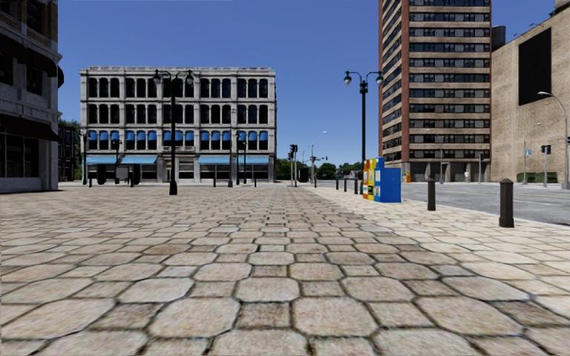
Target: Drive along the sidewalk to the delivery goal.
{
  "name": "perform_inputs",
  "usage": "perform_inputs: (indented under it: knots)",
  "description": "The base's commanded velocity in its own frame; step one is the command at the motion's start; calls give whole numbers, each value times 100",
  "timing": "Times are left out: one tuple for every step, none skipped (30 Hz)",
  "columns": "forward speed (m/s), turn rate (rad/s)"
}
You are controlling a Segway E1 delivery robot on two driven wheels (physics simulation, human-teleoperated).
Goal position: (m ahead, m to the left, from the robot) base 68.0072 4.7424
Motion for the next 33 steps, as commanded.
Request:
perform_inputs:
  knots:
    - [200, 0]
    - [200, 0]
    - [200, 0]
    - [200, 0]
    - [200, 0]
    - [200, 0]
    - [200, 0]
    - [200, 0]
    - [200, 0]
    - [200, 0]
    - [200, 0]
    - [200, 0]
    - [200, 0]
    - [200, 0]
    - [200, 0]
    - [200, 0]
    - [200, 0]
    - [200, 0]
    - [200, 0]
    - [200, 0]
    - [200, 0]
    - [200, 0]
    - [200, 0]
    - [200, 0]
    - [200, 0]
    - [200, 0]
    - [200, 0]
    - [200, 0]
    - [200, 0]
    - [200, 0]
    - [200, 0]
    - [200, 0]
    - [200, 0]
